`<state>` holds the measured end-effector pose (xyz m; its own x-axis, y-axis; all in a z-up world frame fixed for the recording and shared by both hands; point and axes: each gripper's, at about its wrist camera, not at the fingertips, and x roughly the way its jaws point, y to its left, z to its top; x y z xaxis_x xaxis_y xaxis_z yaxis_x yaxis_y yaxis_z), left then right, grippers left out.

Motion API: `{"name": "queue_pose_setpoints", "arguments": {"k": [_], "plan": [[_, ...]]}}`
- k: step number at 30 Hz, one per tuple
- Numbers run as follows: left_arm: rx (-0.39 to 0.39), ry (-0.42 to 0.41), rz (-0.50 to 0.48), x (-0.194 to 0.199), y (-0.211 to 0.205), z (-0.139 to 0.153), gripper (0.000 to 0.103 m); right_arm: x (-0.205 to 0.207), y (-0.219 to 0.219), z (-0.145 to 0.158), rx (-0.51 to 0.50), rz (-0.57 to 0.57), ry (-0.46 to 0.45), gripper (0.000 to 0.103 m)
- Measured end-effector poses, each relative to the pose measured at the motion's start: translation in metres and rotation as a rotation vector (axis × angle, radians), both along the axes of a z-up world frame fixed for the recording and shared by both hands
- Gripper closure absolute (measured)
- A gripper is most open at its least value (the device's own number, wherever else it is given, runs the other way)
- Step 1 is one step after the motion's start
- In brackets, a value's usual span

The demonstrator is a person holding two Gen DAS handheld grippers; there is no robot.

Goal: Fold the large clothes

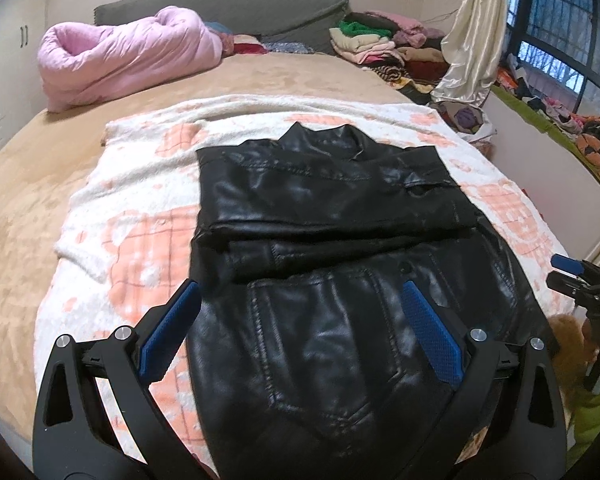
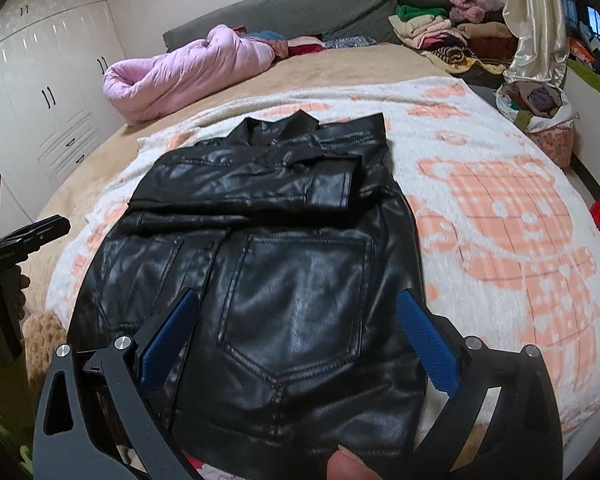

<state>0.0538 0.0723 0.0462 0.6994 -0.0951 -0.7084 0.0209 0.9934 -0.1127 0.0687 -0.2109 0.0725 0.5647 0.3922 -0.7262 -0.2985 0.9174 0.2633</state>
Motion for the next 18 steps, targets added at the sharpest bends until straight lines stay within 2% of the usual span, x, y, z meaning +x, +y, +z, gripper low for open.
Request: {"name": "queue_pose_setpoints", "arguments": {"k": [18], "plan": [[0.026, 0.110, 0.084, -0.025, 0.037, -0.032, 0.009, -0.012, -0.013, -0.025, -0.032, 0.011, 0.092, 0.004]]}}
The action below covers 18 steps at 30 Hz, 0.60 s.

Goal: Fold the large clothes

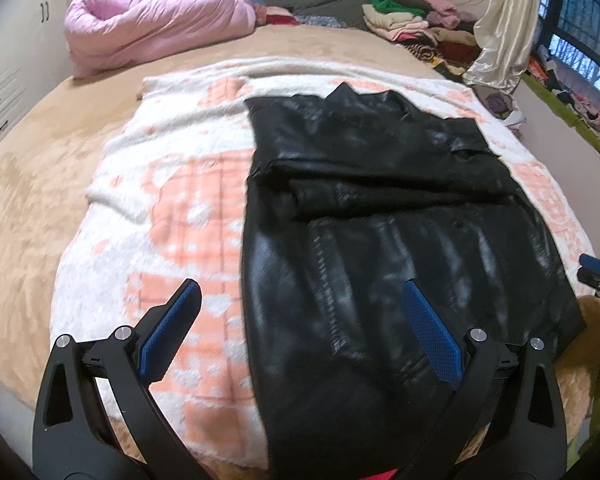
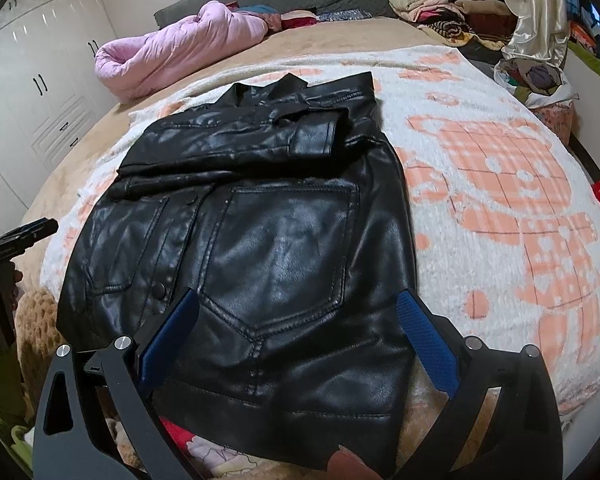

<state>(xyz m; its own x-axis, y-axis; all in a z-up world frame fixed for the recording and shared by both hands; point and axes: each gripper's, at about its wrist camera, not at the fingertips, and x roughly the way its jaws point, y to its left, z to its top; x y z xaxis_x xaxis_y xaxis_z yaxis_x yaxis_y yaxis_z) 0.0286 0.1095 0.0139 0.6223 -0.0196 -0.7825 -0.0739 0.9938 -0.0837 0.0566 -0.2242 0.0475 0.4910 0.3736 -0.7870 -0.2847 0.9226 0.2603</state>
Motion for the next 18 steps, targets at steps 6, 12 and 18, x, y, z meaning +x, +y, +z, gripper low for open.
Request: {"name": "queue_pose_setpoints", "arguments": {"k": [6, 12, 18], "plan": [[-0.022, 0.062, 0.008, -0.015, 0.013, -0.021, 0.009, -0.004, -0.006, -0.006, -0.012, -0.006, 0.017, 0.004], [-0.096, 0.094, 0.015, -0.028, 0.024, -0.036, 0.009, -0.008, -0.012, -0.009, -0.024, -0.003, 0.027, 0.004], [-0.169, 0.117, -0.001, -0.037, 0.029, -0.045, 0.037, -0.013, -0.017, -0.013, -0.019, -0.004, 0.039, 0.004]]}}
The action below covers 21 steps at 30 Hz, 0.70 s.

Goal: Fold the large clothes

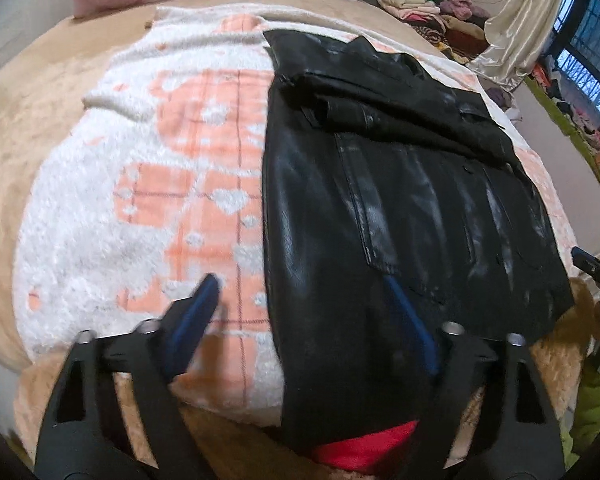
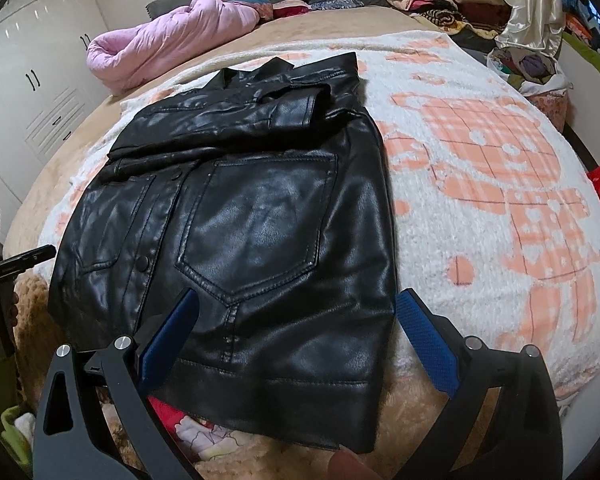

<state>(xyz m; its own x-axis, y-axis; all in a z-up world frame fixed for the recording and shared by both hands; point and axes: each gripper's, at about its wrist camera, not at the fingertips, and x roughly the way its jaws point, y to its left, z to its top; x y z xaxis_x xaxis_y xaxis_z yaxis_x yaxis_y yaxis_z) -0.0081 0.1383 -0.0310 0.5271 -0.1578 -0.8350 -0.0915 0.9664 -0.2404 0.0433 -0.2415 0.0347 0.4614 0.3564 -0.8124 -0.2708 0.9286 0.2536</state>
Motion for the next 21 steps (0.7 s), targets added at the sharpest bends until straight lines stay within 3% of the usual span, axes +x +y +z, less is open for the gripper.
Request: {"name": "queue_pose_setpoints", "arguments": {"k": [2, 10, 18, 21], "plan": [[-0.028, 0.016, -0.012, -0.002, -0.001, -0.004, 0.048, -0.003, -0.002, -0.002, 0.003, 0.009, 0.008, 0.004], [-0.101, 0.080, -0.032, -0.014, -0.004, -0.027, 0.048, -0.009, -0.010, -0.014, -0.006, 0.034, 0.066, 0.005], [-0.107, 0.095, -0.045, -0.024, -0.008, -0.032, 0.038, -0.002, 0.001, -0.042, -0.131, 0.108, 0.179, 0.012], [-0.120, 0.098, -0.037, -0.028, -0.009, -0.033, 0.035, 0.003, 0.005, -0.047, -0.132, 0.138, 0.204, 0.015]]}}
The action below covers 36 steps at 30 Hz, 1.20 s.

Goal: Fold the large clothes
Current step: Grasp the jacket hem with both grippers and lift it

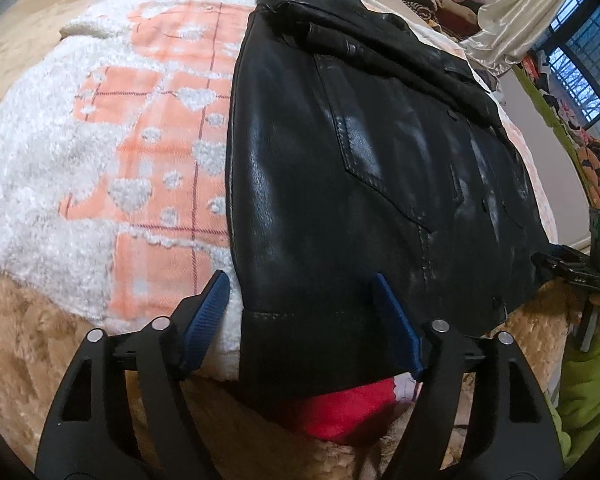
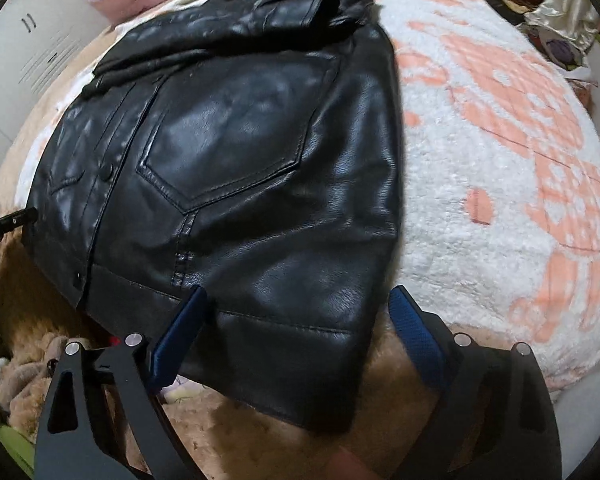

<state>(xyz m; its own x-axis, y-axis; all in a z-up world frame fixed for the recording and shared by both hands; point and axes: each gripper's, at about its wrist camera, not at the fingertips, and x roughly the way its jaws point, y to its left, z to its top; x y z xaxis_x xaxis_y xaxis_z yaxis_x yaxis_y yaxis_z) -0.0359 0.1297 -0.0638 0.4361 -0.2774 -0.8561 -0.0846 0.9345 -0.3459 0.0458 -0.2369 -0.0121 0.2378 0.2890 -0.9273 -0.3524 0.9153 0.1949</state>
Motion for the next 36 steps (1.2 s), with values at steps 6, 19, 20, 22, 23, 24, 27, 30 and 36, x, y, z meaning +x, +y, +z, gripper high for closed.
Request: {"name": "queue_pose_setpoints", "arguments": {"k": [6, 19, 20, 22, 23, 24, 27, 30, 36], "plan": [[0.033, 0.011, -0.016, -0.003, -0.008, -0.003, 0.052, -0.010, -0.002, 0.004, 0.070, 0.028, -0.044, 0.070], [-0.061, -0.124, 0.006, -0.032, 0.023, 0.047, 0.097, -0.049, -0.044, 0.057, 0.455, -0.025, -0.165, 0.093], [-0.066, -0.150, 0.000, -0.037, 0.024, 0.056, 0.097, -0.053, -0.043, 0.065, 0.469, -0.004, -0.190, 0.093], [-0.108, -0.197, -0.006, -0.044, 0.030, 0.075, 0.097, -0.059, -0.047, 0.079, 0.502, 0.012, -0.239, 0.093], [-0.121, -0.214, -0.008, -0.045, 0.032, 0.082, 0.097, -0.057, -0.048, 0.084, 0.518, 0.007, -0.255, 0.093], [-0.129, -0.238, -0.011, -0.044, 0.033, 0.090, 0.097, -0.053, -0.051, 0.088, 0.536, -0.008, -0.268, 0.093], [-0.156, -0.281, -0.018, -0.032, 0.036, 0.105, 0.097, -0.039, -0.063, 0.098, 0.635, -0.070, -0.291, 0.093], [-0.174, -0.332, -0.015, -0.018, 0.040, 0.121, 0.097, -0.023, -0.072, 0.107, 0.718, -0.133, -0.312, 0.093], [-0.186, -0.420, -0.003, 0.031, 0.042, 0.147, 0.097, 0.024, -0.076, 0.118, 0.853, -0.238, -0.350, 0.093]]}}
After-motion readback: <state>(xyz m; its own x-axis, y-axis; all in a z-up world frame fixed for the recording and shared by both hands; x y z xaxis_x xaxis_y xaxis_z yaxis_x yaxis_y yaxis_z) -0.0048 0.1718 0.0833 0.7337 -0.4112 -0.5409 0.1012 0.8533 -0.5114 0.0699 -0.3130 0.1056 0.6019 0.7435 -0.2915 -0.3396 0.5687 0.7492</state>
